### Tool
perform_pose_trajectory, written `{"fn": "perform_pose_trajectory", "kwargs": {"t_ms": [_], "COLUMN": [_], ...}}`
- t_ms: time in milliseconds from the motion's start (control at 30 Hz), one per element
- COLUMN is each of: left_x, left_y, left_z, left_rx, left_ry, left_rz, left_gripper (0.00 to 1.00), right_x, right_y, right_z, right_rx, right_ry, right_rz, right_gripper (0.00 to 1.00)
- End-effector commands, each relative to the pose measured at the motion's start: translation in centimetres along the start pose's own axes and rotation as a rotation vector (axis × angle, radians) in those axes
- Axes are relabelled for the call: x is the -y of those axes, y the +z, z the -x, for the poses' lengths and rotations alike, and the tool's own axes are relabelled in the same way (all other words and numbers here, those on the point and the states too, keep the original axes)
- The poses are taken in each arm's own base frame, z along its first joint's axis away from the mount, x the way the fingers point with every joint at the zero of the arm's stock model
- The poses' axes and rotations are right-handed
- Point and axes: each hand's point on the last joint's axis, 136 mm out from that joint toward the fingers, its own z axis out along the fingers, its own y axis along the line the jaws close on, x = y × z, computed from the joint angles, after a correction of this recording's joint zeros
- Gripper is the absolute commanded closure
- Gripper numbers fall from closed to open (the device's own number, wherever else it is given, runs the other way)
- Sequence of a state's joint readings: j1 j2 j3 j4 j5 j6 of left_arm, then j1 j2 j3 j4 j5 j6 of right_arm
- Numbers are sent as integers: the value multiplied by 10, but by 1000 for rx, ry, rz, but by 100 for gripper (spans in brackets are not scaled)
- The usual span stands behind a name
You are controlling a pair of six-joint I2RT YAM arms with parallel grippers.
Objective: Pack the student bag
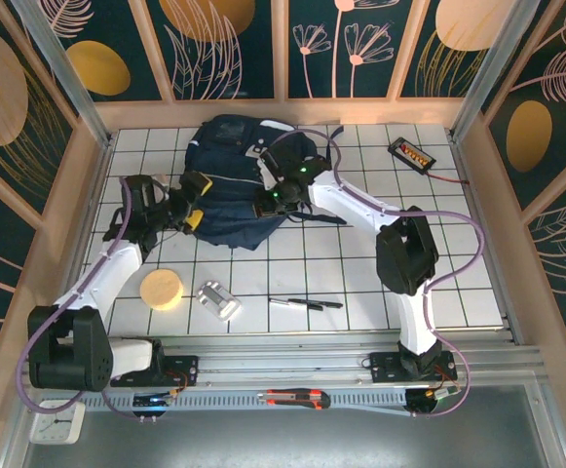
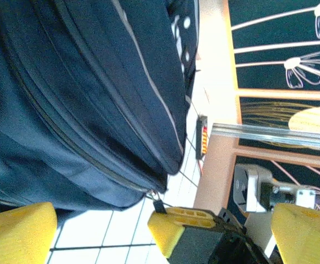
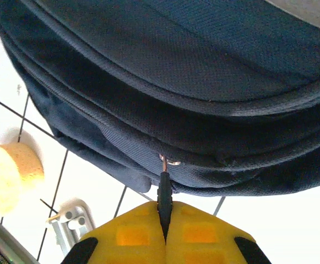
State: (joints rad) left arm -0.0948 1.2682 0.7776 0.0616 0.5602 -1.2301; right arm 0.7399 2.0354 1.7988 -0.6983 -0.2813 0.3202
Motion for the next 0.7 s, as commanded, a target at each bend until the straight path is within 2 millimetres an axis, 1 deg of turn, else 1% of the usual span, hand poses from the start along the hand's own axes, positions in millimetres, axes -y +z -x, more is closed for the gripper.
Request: {"fn": "perform_pose_trajectory", "kwargs": {"t_ms": [0, 100, 233, 400, 500, 567, 667], "left_x": [15, 8, 1, -1, -4, -10, -20], "left_y": [8, 14, 17, 29, 39, 44, 49], "left_z": [-15, -22, -21, -18, -15, -15, -17], "left_rx": [-34, -43, -31, -33, -41, -47, -58], "left_ry": [-109, -164, -190, -204, -197, -198, -205], "left_rz": [-93, -118, -114, -118, -106, -90, -73], "left_gripper": [1, 1, 3, 16, 20, 24, 27], "right_x": [-25, -31, -41, -55, -64, -68, -75], "right_y": [-3, -2, 1, 9, 14, 15, 19], "right_z": [11, 10, 9, 1, -3, -5, -6], "right_rx": [22, 11, 4, -13, -22, -24, -30], "right_ry": [-44, -55, -72, -111, -128, -136, -144], "right_rz": [60, 64, 73, 70, 77, 82, 90], "right_gripper": [100, 100, 100, 100, 100, 100, 100]}}
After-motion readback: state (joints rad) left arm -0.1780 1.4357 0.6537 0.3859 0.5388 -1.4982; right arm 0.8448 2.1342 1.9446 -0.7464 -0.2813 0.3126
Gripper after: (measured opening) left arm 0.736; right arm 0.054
